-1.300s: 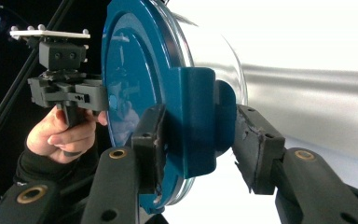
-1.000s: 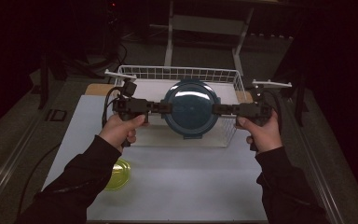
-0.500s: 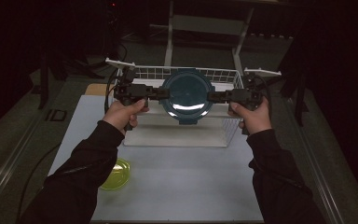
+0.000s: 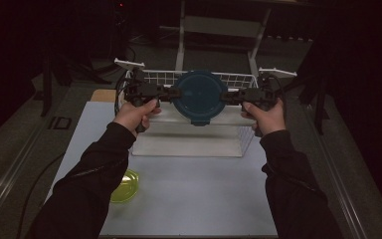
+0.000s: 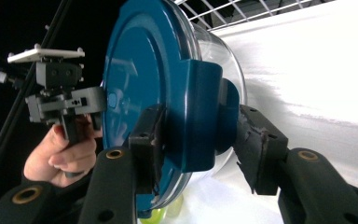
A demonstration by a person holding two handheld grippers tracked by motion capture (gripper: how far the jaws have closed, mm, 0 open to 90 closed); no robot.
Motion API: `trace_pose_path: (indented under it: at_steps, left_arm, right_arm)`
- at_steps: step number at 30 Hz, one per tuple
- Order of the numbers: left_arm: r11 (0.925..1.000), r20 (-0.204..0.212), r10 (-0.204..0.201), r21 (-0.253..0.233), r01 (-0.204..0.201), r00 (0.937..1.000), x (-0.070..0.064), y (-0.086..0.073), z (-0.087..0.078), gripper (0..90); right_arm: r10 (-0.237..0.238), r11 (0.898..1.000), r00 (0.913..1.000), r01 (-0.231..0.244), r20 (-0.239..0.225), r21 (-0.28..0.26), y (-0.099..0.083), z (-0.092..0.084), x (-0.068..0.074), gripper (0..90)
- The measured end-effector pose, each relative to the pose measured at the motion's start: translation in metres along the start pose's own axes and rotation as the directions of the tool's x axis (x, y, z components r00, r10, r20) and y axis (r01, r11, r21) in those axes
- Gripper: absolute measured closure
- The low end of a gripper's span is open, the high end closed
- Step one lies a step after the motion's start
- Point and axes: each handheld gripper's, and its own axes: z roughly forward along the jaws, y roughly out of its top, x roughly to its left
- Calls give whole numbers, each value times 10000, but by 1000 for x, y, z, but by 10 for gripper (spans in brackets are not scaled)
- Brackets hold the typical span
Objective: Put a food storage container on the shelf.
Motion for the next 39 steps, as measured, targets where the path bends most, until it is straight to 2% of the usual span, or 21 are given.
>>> trace_pose_path:
  at_steps: [6, 9, 11, 17, 18, 21, 25, 29, 31, 32, 35, 39]
  left_arm:
    - [9993, -106, -365, -41, 365, 9993, 9, 3, 6, 414]
    - [9995, -180, -272, -193, 269, 9995, 10, 2, 7, 397]
    - [9997, -337, -64, -218, 57, 9994, 8, 2, 8, 385]
    - [9994, -662, 265, -202, -279, 9975, 3, 2, 6, 377]
    - [9993, -664, 295, -206, -310, 9974, 3, 2, 6, 377]
    - [9985, -734, 453, -271, -474, 9963, 2, 0, 4, 376]
    - [9964, -987, 706, -408, -749, 9926, -1, -3, -2, 375]
    - [9916, -1381, 1033, -636, -1129, 9850, -5, -6, -12, 375]
    - [9868, -1819, 1299, -717, -1449, 9747, -8, -8, -17, 375]
    - [9850, -1884, 1369, -785, -1539, 9725, -10, -9, -20, 374]
    - [9817, -1824, 1479, -917, -1666, 9720, -15, -12, -27, 375]
    - [9744, -1809, 1833, -965, -2029, 9663, -22, -17, -35, 374]
  right_arm:
    - [424, 9989, 9991, -423, -38, 216, 3, 9, -6, 475]
    - [687, 9973, 9974, -681, -198, 272, 2, 12, -11, 457]
    - [724, 9967, 9970, -713, -270, 398, 3, 13, -14, 447]
    - [563, 9971, 9982, -552, -189, 517, 3, 13, -13, 420]
    - [447, 9977, 9990, -446, -5, 517, 3, 12, -12, 386]
    - [299, 9988, 9993, -307, 231, 376, 3, 9, -9, 396]
    - [-226, 9993, 9982, 208, 554, 319, 0, 6, 1, 391]
    - [-769, 9969, 9925, 750, 947, 234, -3, 0, 11, 386]
    - [-982, 9951, 9910, 972, 912, 154, -6, -4, 15, 390]
    - [-1105, 9939, 9893, 1093, 954, 170, -7, -6, 17, 391]
    - [-1423, 9898, 9842, 1419, 1054, 118, -12, -10, 24, 393]
    - [-1823, 9832, 9786, 1823, 959, 87, -19, -16, 32, 410]
